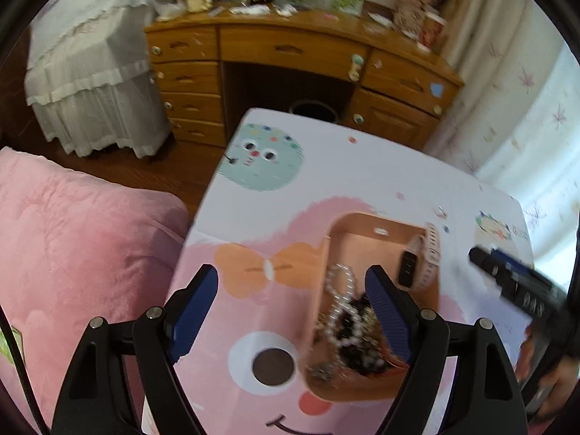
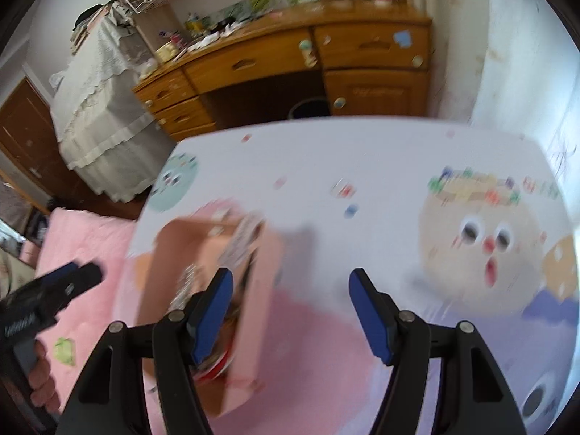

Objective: Organize jewelry
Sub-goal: 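Carry the pearl bracelet into the tray with the left tool while the right tool carries the red bracelet, then grasp the silver ring with red stone using the right tool, then carry the red-stone ring into the peach tray with the right tool and release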

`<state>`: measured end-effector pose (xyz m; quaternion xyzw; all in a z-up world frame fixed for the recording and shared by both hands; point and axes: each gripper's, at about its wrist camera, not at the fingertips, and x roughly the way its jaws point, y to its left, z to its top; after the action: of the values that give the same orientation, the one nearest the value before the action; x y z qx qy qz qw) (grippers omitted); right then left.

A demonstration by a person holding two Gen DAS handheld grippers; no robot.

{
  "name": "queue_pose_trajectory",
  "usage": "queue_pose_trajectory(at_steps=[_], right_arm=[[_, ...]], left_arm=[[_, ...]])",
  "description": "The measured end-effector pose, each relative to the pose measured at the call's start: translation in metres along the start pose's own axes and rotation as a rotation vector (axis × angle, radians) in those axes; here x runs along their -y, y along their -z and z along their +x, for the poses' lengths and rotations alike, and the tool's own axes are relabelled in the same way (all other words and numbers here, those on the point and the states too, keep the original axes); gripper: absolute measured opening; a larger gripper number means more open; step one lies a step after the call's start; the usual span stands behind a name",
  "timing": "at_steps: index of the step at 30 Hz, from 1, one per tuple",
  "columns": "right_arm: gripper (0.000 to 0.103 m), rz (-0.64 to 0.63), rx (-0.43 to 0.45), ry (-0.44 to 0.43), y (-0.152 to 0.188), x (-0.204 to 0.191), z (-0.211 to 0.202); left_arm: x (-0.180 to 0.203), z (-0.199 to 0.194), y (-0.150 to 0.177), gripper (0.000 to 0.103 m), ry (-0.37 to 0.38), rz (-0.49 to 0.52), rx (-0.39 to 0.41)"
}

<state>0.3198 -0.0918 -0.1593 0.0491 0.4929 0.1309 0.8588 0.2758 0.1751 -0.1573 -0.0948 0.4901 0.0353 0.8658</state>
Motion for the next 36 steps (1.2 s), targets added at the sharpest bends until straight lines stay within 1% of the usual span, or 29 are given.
queue_pose_trajectory(at_steps=[3,5,7,11,13,15,18,20,24,26,28,32,36], right_arm=[[0.067,-0.083,0.055,0.042,-0.015,0.004,0.014],[0.067,-0.141,0.072,0.07,-0.022,0.008,0.029],[0.066,-0.172,0.067,0.097,-0.027,0.01,0.045],[0.058,-0.194,0.071,0.105,-0.034,0.013,0.066],[0.056,-0.221,0.073,0.104,-0.036,0.01,0.074],[0.053,-0.247,0.074,0.111,-0.037,0.007,0.08],[0.042,-0.264,0.06,0.126,-0.039,0.003,0.088],[0.032,-0.278,0.051,0.141,-0.04,0.0,0.091],[0.025,-0.281,0.037,0.128,-0.042,-0.002,0.092],[0.019,-0.279,0.015,0.143,-0.044,-0.001,0.095],[0.016,-0.28,-0.002,0.165,-0.044,-0.001,0.098],[0.01,-0.272,-0.008,0.168,-0.04,0.0,0.099],[0.009,-0.248,-0.011,0.163,-0.037,-0.002,0.093]], left_arm=[[-0.01,-0.002,0.004,0.082,0.027,-0.011,0.044],[-0.017,-0.004,0.006,0.082,0.053,-0.015,0.07],[-0.022,-0.006,0.007,0.082,0.064,-0.017,0.087],[-0.03,-0.007,0.012,0.083,0.072,-0.023,0.126],[-0.034,-0.005,0.015,0.084,0.084,-0.03,0.125],[-0.037,-0.001,0.018,0.085,0.098,-0.037,0.11],[-0.044,0.005,0.022,0.085,0.096,-0.047,0.086],[-0.048,0.006,0.024,0.085,0.094,-0.055,0.081],[-0.058,0.008,0.025,0.085,0.089,-0.085,0.072],[-0.062,0.009,0.025,0.085,0.096,-0.097,0.072],[-0.066,0.008,0.025,0.085,0.1,-0.108,0.075],[-0.067,0.006,0.027,0.085,0.111,-0.105,0.075],[-0.065,0.002,0.029,0.085,0.105,-0.082,0.077]])
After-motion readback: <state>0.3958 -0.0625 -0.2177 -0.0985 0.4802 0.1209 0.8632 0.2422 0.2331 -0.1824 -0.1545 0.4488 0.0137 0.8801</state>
